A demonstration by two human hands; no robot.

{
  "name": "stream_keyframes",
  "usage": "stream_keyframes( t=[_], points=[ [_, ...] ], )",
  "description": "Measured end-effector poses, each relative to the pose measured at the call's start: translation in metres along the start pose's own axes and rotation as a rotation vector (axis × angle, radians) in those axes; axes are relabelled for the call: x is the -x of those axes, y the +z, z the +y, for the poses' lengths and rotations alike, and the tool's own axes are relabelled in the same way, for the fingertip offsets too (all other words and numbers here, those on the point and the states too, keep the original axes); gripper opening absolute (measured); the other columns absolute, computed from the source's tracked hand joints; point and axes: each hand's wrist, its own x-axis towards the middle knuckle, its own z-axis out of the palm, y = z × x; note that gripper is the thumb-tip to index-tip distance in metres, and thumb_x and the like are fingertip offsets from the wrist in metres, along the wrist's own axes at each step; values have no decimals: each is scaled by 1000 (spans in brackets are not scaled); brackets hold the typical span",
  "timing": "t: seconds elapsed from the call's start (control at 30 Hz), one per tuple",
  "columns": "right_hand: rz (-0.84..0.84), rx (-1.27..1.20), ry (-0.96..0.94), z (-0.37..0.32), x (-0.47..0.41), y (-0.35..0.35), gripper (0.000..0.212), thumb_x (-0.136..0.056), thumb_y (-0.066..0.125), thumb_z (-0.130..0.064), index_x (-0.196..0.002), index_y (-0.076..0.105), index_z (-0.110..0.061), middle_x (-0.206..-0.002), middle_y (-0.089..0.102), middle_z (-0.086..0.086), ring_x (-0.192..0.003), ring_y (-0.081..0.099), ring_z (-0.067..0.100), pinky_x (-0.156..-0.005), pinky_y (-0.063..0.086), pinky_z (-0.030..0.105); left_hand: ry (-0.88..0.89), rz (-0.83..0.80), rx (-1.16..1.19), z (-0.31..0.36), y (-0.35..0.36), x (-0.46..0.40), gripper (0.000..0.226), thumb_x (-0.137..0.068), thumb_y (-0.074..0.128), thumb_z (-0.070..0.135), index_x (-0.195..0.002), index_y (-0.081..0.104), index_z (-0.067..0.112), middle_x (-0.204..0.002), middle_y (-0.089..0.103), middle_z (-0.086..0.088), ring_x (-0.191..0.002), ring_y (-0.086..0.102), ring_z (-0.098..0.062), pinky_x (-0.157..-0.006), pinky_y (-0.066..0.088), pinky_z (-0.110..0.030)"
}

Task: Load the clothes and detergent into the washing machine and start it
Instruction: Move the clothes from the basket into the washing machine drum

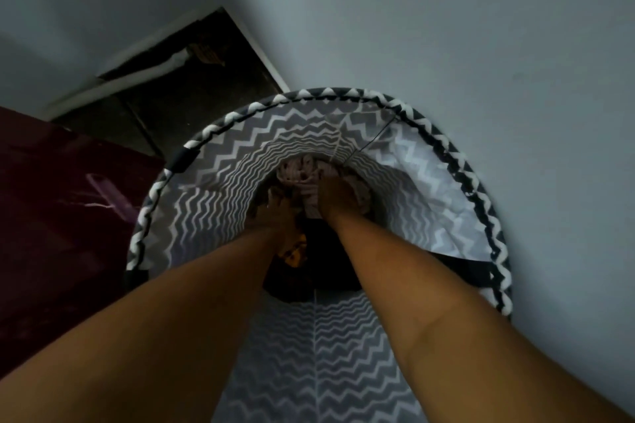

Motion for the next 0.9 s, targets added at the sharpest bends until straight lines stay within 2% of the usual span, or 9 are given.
stream_keyframes(
  t=[0.1, 0.17, 0.23, 0.33, 0.43, 0.57, 0.7, 0.8, 0.9],
  points=[
    [63, -135, 31, -2, 8, -2, 77, -93, 57, -49, -155, 26, -15, -160, 28, 11, -145, 29, 30, -122, 18, 39, -32, -23, 133, 4, 1, -2, 91, -89, 56, 53, -158, 4, 26, -166, 1, -12, -151, 9, -37, -120, 21, -54],
    [4, -170, 4, -1, 14, -3, 91, -77, 70, -57, -151, 37, -14, -154, 38, 13, -140, 39, 31, -118, 30, 42, -13, -4, 171, 11, -5, 5, 94, -87, 62, 46, -158, 2, 29, -165, 5, -10, -150, 9, -38, -119, 22, -53],
    [12, -241, 8, -6, 36, -16, 75, -80, 67, -55, -139, 53, -10, -142, 53, 14, -128, 52, 31, -109, 39, 33, 21, 22, 169, 22, -22, 28, 93, -89, 63, 39, -158, 3, 25, -163, 12, -13, -149, 14, -38, -119, 22, -51],
    [87, -456, 22, -12, 72, -39, 38, -92, 62, -39, -107, 71, -6, -102, 72, 12, -100, 68, 30, -67, 41, 20, 34, 50, 219, 32, -37, 54, 84, -93, 58, 38, -158, 6, 26, -158, 20, -20, -144, 23, -41, -117, 24, -51],
    [130, -635, 124, -22, 111, -64, 29, -93, 61, -30, -87, 73, -5, -72, 68, 5, -78, 68, 25, -45, 37, 17, 24, 32, 284, 42, -53, 84, 79, -89, 55, 54, -155, 19, 30, -149, 36, -23, -132, 41, -45, -110, 37, -53],
    [205, -864, 240, -34, 159, -95, 30, -92, 59, -12, -112, 68, 9, -113, 70, 23, -109, 65, 32, -75, 43, 28, 25, 50, 282, 53, -85, 134, 96, -72, 78, 39, -150, 22, 32, -151, 28, -18, -137, 35, -42, -109, 39, -51],
    [40, -1142, 134, -48, 207, -119, 39, -92, 59, -27, -112, 69, 5, -119, 68, 20, -116, 61, 37, -101, 47, 39, 70, 40, 377, 53, -110, 186, 112, -53, 89, 31, -146, 27, 36, -143, 37, -12, -133, 42, -35, -107, 43, -44],
    [-1, -1434, 131, -58, 250, -139, 36, -56, 63, -21, -82, 74, 1, -99, 68, 22, -90, 64, 41, -79, 54, 45, 122, 70, 529, 45, -117, 217, 116, -32, 83, 41, -138, 37, 33, -133, 52, -5, -122, 52, -27, -97, 51, -42],
    [-30, -1494, 84, -79, 305, -165, 26, -45, 60, -23, -61, 74, -8, -88, 65, 18, -76, 58, 33, -66, 38, 30, 179, 212, 743, 48, -138, 265, 69, -54, 83, 35, -114, 50, 24, -113, 65, 2, -102, 62, -17, -83, 54, -36]
  ],
)
